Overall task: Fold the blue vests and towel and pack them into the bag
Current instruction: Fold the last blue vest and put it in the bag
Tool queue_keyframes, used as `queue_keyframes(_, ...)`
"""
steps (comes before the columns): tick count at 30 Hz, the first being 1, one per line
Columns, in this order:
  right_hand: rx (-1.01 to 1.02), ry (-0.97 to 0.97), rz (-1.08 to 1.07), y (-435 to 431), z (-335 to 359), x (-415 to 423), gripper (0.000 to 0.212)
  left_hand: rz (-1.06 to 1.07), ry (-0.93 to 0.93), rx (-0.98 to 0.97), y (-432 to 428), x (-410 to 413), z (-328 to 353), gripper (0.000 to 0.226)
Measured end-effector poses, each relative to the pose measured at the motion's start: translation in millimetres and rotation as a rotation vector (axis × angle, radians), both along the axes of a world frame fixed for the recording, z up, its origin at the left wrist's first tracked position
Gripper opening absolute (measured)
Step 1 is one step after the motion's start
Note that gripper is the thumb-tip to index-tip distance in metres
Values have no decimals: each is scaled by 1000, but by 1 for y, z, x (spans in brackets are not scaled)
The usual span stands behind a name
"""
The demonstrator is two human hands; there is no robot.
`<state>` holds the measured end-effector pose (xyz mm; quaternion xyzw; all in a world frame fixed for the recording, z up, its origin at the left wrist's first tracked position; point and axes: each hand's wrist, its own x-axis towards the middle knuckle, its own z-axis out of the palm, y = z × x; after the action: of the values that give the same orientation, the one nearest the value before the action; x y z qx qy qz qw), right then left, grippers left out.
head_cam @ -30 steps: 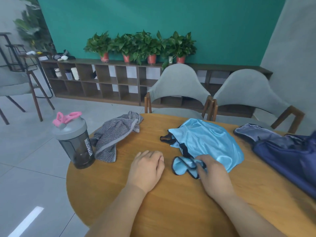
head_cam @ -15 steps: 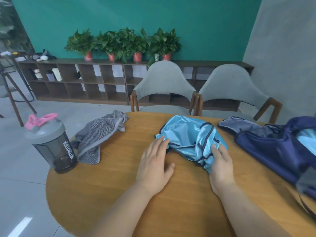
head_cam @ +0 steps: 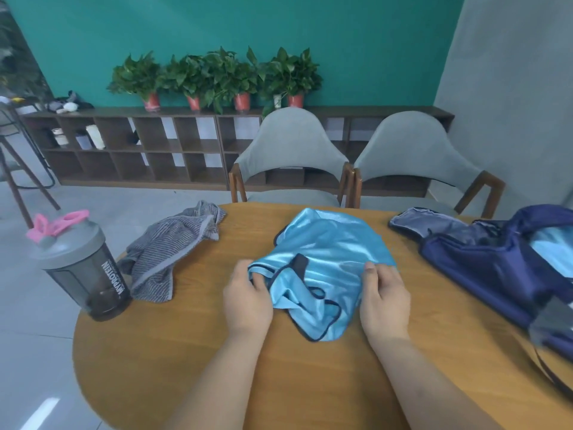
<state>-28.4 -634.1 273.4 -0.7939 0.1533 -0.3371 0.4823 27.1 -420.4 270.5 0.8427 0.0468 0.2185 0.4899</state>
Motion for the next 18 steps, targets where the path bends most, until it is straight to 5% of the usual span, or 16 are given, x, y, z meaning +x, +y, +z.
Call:
queue_keyframes(3, -168, 83, 157, 5, -3, -1, 27, -17, 11, -222, 5, -7, 7, 14)
queue_keyframes(7, -651, 295, 393, 14, -10, -1, 70, 58, 9, -447, 12, -7, 6, 17)
queue_keyframes(10, -631, 300, 425, 3, -7, 4, 54, 102, 1, -525, 14, -7, 8, 22)
queue_keyframes(13, -776, 399, 258, -37, 2, 10, 34, 79, -15, -528, 13, -7, 11, 18)
queue_keyframes(16, -860, 582, -13, -75, 21, 5, 40, -27, 15, -487, 12, -6, 9, 16)
queue_keyframes(18, -775, 455, -77, -73, 29, 2, 35, -117, 53, -414, 9, -6, 9, 15)
